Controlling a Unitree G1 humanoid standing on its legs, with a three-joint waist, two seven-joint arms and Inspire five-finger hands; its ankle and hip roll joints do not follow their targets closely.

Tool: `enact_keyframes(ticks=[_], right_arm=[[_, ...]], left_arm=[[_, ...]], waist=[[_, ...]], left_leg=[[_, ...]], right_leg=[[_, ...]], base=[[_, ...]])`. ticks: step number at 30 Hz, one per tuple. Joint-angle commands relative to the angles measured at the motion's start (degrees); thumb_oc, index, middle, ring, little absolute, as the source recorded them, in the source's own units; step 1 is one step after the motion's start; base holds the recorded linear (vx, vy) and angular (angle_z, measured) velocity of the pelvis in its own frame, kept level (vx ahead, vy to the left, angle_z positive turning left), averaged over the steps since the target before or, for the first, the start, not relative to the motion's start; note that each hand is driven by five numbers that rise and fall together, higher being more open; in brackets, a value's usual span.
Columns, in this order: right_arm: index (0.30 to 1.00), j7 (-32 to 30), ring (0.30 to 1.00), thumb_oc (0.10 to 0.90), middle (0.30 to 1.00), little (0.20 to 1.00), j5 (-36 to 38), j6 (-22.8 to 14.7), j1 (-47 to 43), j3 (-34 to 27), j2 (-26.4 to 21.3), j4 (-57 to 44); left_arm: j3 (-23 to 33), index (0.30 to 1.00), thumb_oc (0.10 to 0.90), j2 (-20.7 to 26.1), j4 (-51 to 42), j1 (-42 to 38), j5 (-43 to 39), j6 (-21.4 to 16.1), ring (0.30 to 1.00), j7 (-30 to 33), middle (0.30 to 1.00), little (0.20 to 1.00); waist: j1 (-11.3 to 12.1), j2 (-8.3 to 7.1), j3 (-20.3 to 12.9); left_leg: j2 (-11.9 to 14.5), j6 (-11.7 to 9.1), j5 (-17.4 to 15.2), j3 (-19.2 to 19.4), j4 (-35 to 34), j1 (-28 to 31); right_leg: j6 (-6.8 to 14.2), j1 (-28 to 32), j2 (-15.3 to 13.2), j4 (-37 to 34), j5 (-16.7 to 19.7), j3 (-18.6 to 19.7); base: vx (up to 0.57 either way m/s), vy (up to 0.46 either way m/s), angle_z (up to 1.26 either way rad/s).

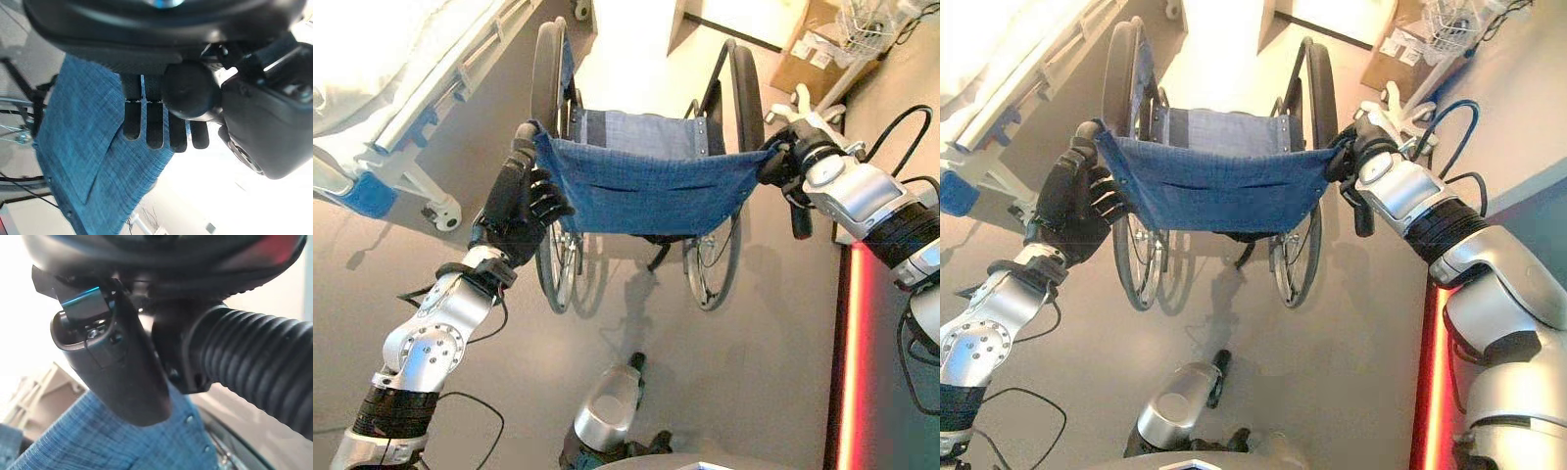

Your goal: Push the wheelchair next to the bed

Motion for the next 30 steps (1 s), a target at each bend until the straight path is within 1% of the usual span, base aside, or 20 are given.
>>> enact_keyframes(ticks=[1, 2, 3, 4, 5, 7, 8, 10, 11, 13, 15, 17, 19, 20, 23, 26, 27, 28, 29, 30], right_arm=[[0.300, 3.3, 0.300, 0.400, 0.300, 0.300, 3.2, -14.8, -14.5, -1.9, 9.5, -7.5], [0.300, 3.6, 0.300, 0.400, 0.300, 0.300, 3.6, -15.6, -14.6, -1.6, 8.8, -7.8], [0.300, 3.4, 0.300, 0.400, 0.300, 0.300, 3.8, -15.8, -14.5, -1.3, 8.2, -8.1], [0.300, 3.0, 0.300, 0.400, 0.300, 0.300, 4.4, -16.3, -14.5, -1.0, 7.2, -8.8], [0.300, 1.4, 0.300, 0.400, 0.300, 0.300, 5.3, -16.2, -14.5, -0.9, 6.3, -9.7], [0.300, 0.3, 0.300, 0.400, 0.300, 0.300, 5.0, -15.0, -14.8, -1.4, 6.5, -10.1], [0.300, 0.0, 0.300, 0.400, 0.300, 0.300, 5.0, -14.7, -14.9, -1.5, 6.6, -10.1], [0.300, -1.5, 0.300, 0.400, 0.300, 0.300, 5.2, -13.3, -15.4, -2.0, 7.3, -10.4], [0.300, -2.5, 0.300, 0.400, 0.300, 0.300, 5.7, -12.6, -15.8, -2.4, 7.7, -10.0], [0.300, -2.7, 0.300, 0.400, 0.300, 0.300, 7.2, -12.9, -16.4, -1.9, 7.3, -9.0], [0.300, -1.4, 0.300, 0.400, 0.300, 0.300, 7.9, -13.9, -16.3, -1.8, 6.8, -6.8], [0.300, -1.0, 0.300, 0.400, 0.300, 0.300, 8.2, -14.2, -16.3, -1.4, 6.7, -6.2], [0.300, -1.0, 0.300, 0.400, 0.300, 0.300, 8.6, -14.2, -16.2, -0.6, 7.2, -4.6], [0.300, -1.0, 0.300, 0.400, 0.300, 0.300, 8.5, -14.3, -16.1, -0.5, 7.3, -4.3], [0.300, -1.9, 0.300, 0.400, 0.300, 0.300, 8.3, -12.9, -15.6, -0.8, 8.1, -4.5], [0.300, -2.3, 0.300, 0.400, 0.300, 0.300, 8.2, -11.2, -14.8, -1.6, 8.2, -6.1], [0.300, -2.2, 0.300, 0.400, 0.300, 0.300, 8.0, -11.1, -14.7, -1.7, 8.2, -6.3], [0.300, -1.9, 0.300, 0.400, 0.300, 0.300, 6.9, -10.7, -13.8, -2.2, 8.4, -7.2], [0.300, -2.0, 0.300, 0.400, 0.300, 0.300, 6.4, -10.3, -13.5, -2.5, 8.9, -7.2], [0.300, -2.0, 0.300, 0.400, 0.300, 0.300, 6.2, -10.0, -13.5, -2.7, 9.1, -6.9]], left_arm=[[-11.2, 0.300, 0.400, -1.1, -9.6, -2.7, -6.0, 0.4, 0.300, -5.1, 0.300, 0.300], [-11.1, 0.300, 0.400, -0.9, -9.9, -2.5, -6.2, -0.4, 0.300, -4.6, 0.300, 0.300], [-11.2, 0.300, 0.400, -1.1, -10.0, -2.4, -6.2, -0.7, 0.300, -4.8, 0.300, 0.300], [-11.5, 0.300, 0.400, -0.9, -9.8, -2.4, -6.3, -1.6, 0.300, -5.2, 0.300, 0.300], [-12.2, 0.300, 0.400, -0.5, -9.4, -3.1, -6.1, -2.0, 0.300, -6.0, 0.300, 0.300], [-13.2, 0.300, 0.400, 0.2, -8.5, -5.0, -6.1, -1.9, 0.300, -6.3, 0.300, 0.300], [-13.3, 0.300, 0.400, 0.4, -8.3, -5.5, -6.0, -2.0, 0.300, -6.2, 0.300, 0.300], [-13.9, 0.300, 0.400, 1.6, -7.3, -7.6, -6.4, -2.0, 0.300, -6.1, 0.300, 0.300], [-13.7, 0.300, 0.400, 2.7, -6.7, -9.0, -6.9, -1.4, 0.300, -6.0, 0.300, 0.300], [-13.7, 0.300, 0.400, 2.7, -6.0, -9.6, -6.7, -1.4, 0.300, -6.0, 0.300, 0.300], [-13.7, 0.300, 0.400, 2.0, -6.5, -8.7, -4.8, -1.5, 0.300, -5.1, 0.300, 0.300], [-13.6, 0.300, 0.400, 1.4, -7.1, -8.0, -2.9, -2.0, 0.300, -3.6, 0.300, 0.300], [-12.1, 0.300, 0.400, 0.9, -7.2, -7.5, 0.3, -3.6, 0.300, 1.5, 0.300, 0.300], [-11.8, 0.300, 0.400, 0.9, -7.0, -7.7, 0.7, -4.0, 0.300, 3.0, 0.300, 0.300], [-9.5, 0.300, 0.400, 2.6, -4.5, -10.0, 0.5, -3.6, 0.300, 7.4, 0.300, 0.300], [-7.3, 0.300, 0.400, 4.2, -1.3, -12.1, 0.2, -1.6, 0.300, 6.2, 0.300, 0.300], [-7.2, 0.300, 0.400, 4.3, -1.0, -12.3, 1.0, -1.7, 0.300, 6.0, 0.300, 0.300], [-6.5, 0.300, 0.400, 5.7, 0.1, -13.3, 0.3, -1.5, 0.300, 5.9, 0.300, 0.300], [-6.0, 0.300, 0.400, 7.6, 2.9, -15.5, 0.5, -1.3, 0.300, 5.4, 0.300, 0.300], [-6.2, 0.300, 0.400, 8.2, 4.4, -16.7, 0.1, -1.4, 0.300, 5.1, 0.300, 0.300]], waist=[[-1.5, -1.56, -11.8], [-1.6, -1.09, -11.7], [-2.1, -0.70, -11.7], [-3.1, 0.28, -11.5], [-4.5, 1.14, -10.9], [-6.0, 1.35, -9.9], [-6.3, 1.40, -9.6], [-7.4, 0.96, -8.8], [-7.8, 0.58, -8.7], [-7.8, 0.01, -9.1], [-7.6, -0.86, -9.7], [-7.6, -0.99, -9.8], [-7.8, -0.95, -9.6], [-7.9, -0.94, -9.5], [-8.8, -1.04, -8.4], [-9.2, -0.63, -7.8], [-9.2, -0.56, -7.7], [-8.9, 0.15, -7.9], [-8.6, 1.52, -8.2], [-8.4, 2.21, -8.4]], left_leg=[[-3.2, -8.2, 7.2, -4.4, 0.8, -7.2], [-2.9, -8.9, 7.8, -5.5, 2.0, -7.6], [-3.1, -9.1, 7.5, -7.3, 2.9, -7.3], [-3.0, -9.4, 7.2, -10.1, 3.0, -6.1], [-2.3, -9.8, 5.4, -13.7, 2.9, -3.5], [-1.1, -10.2, 2.0, -17.0, 2.1, -0.1], [-0.7, -10.3, 1.2, -17.5, 1.9, 0.7], [1.0, -10.6, -1.7, -20.4, 0.4, 4.0], [3.0, -11.0, -2.6, -21.5, -0.8, 5.8], [4.2, -11.4, -1.8, -22.3, -0.8, 5.7], [6.6, -12.8, 0.9, -22.6, 0.0, 5.5], [7.9, -13.5, 2.8, -22.7, 0.5, 5.5], [10.0, -14.5, 7.4, -21.8, 5.1, 4.4], [10.2, -14.5, 7.9, -21.4, 6.1, 4.0], [10.7, -14.3, 9.4, -17.4, 15.4, 1.1], [10.4, -13.6, 8.1, -14.6, 18.6, -0.5], [10.3, -13.5, 8.0, -14.4, 18.5, -0.4], [8.0, -13.3, 7.4, -14.0, 14.6, 0.0], [7.1, -13.7, 8.4, -12.5, 6.6, 0.6], [7.0, -14.0, 9.2, -11.3, 2.4, 0.9]], right_leg=[[-7.1, 5.1, 2.4, -24.8, 16.4, -2.3], [-7.9, 5.3, 1.8, -27.6, 15.2, -2.3], [-7.6, 4.3, 0.2, -29.7, 16.5, -1.9], [-6.9, 1.8, -1.9, -30.9, 18.8, -1.0], [-5.1, -1.6, -5.1, -31.9, 22.5, 0.8], [-3.2, -4.8, -9.0, -33.0, 27.8, 3.6], [-2.9, -5.2, -9.6, -33.1, 28.7, 4.1], [-1.5, -8.0, -11.5, -34.0, 32.9, 7.8], [-1.2, -8.6, -10.7, -33.2, 32.2, 8.3], [-1.3, -7.8, -9.4, -33.4, 30.4, 8.1], [-2.6, -6.0, -7.4, -33.4, 27.8, 6.4], [-3.4, -5.2, -6.5, -33.4, 26.8, 5.9], [-5.5, -3.8, -5.0, -33.2, 25.1, 5.1], [-5.9, -3.6, -4.7, -33.1, 24.9, 5.1], [-8.2, -2.7, -3.5, -32.2, 23.8, 3.4], [-9.5, -1.3, -2.3, -31.8, 23.0, 1.5], [-9.5, -1.1, -2.1, -31.8, 23.0, 1.4], [-9.4, 0.0, -1.1, -32.4, 22.6, 0.8], [-9.3, 1.6, 0.4, -33.2, 21.9, -0.3], [-9.3, 2.4, 0.8, -33.6, 21.4, -1.1]], base=[[0.18, -0.176, 0.06], [0.14, -0.140, 0.25], [0.16, -0.151, 0.28], [0.21, -0.303, 0.49], [0.26, -0.397, 0.42], [0.27, -0.432, 0.98], [0.28, -0.400, 1.38], [0.33, -0.498, 1.05], [0.31, -0.514, 0.78], [0.27, -0.414, 1.01], [0.30, -0.400, 1.36], [0.18, -0.237, 0.72], [0.19, -0.257, 0.54], [0.19, -0.300, 0.30], [0.14, -0.276, 0.25], [0.12, -0.169, 0.15], [0.19, -0.140, 0.31], [0.23, -0.056, 0.34], [0.29, -0.018, 0.37], [0.23, 0.018, 0.26]])
